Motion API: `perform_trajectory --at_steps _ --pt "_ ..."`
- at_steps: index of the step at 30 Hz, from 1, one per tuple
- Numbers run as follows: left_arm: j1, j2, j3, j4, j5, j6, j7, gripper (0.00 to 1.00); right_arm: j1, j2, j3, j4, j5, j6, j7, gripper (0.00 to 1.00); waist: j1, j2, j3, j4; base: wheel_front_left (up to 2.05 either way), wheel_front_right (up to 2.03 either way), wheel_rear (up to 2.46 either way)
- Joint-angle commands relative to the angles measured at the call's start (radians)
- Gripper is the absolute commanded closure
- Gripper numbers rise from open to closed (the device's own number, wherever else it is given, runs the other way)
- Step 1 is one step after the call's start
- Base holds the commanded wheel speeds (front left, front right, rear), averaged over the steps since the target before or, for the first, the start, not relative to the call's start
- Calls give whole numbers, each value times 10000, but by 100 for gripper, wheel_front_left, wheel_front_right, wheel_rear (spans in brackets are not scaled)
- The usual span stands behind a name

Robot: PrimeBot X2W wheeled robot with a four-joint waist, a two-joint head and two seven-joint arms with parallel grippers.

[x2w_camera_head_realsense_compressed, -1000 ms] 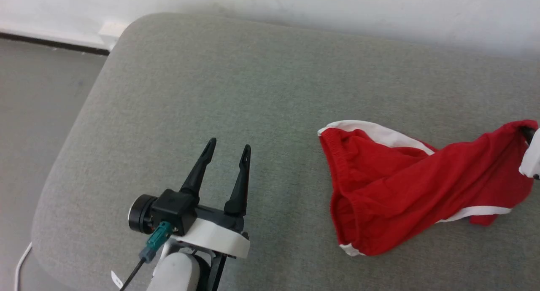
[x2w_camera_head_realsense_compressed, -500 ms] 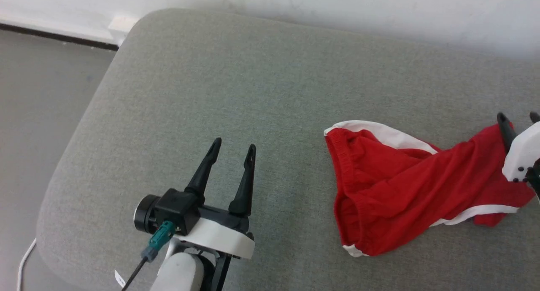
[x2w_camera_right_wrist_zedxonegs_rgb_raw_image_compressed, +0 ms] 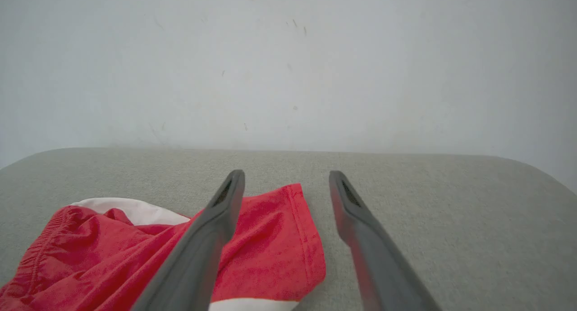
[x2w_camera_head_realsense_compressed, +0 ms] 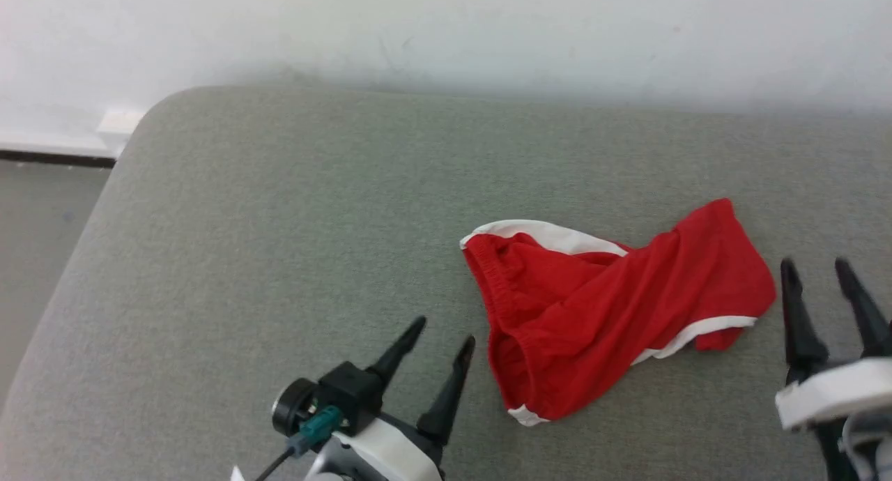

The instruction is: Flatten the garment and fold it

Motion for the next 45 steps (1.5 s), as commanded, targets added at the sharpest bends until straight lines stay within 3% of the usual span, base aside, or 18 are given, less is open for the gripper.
perform_trajectory --at_steps 1,7,14,26,27,28,38,45 --pt "73 237 -408 61 -172 -133 339 0 690 463 -178 -512 -226 -7 -149 0 2 -1 -271 -568 0 0 0" --pt "-288 1218 -2233 -279 -858 -210 1917 0 1930 1514 -716 -1586 -547 -7 -16 0 2 -1 17 -1026 0 0 0" --pt "-1193 2163 -3679 -407 -1243 -214 3239 0 1972 1823 -902 -1792 -541 -7 210 0 2 -1 278 -1322 0 0 0" --pt "-2015 1771 -3838 929 -1265 -145 3442 0 1782 1965 -864 -1789 -505 -7 291 0 2 -1 716 -1517 0 0 0" --pt "-2070 1723 -3866 1099 -1322 -150 3498 6 1762 1966 -842 -1795 -517 -7 296 0 2 -1 750 -1529 0 0 0" --pt "-2110 1666 -3876 1244 -1431 -156 3535 100 1742 1966 -829 -1798 -528 -7 299 0 2 -1 777 -1535 0 0 0" --pt "-1549 1688 -3070 570 -2638 -143 2250 100 1878 1916 -1059 -1554 -660 -7 392 0 2 -1 481 -999 0 0 0" --pt "-274 2045 -1363 -796 -4167 551 1349 100 2005 1945 -1083 -1269 -838 -7 676 0 2 -1 -3 -344 0 0 0"
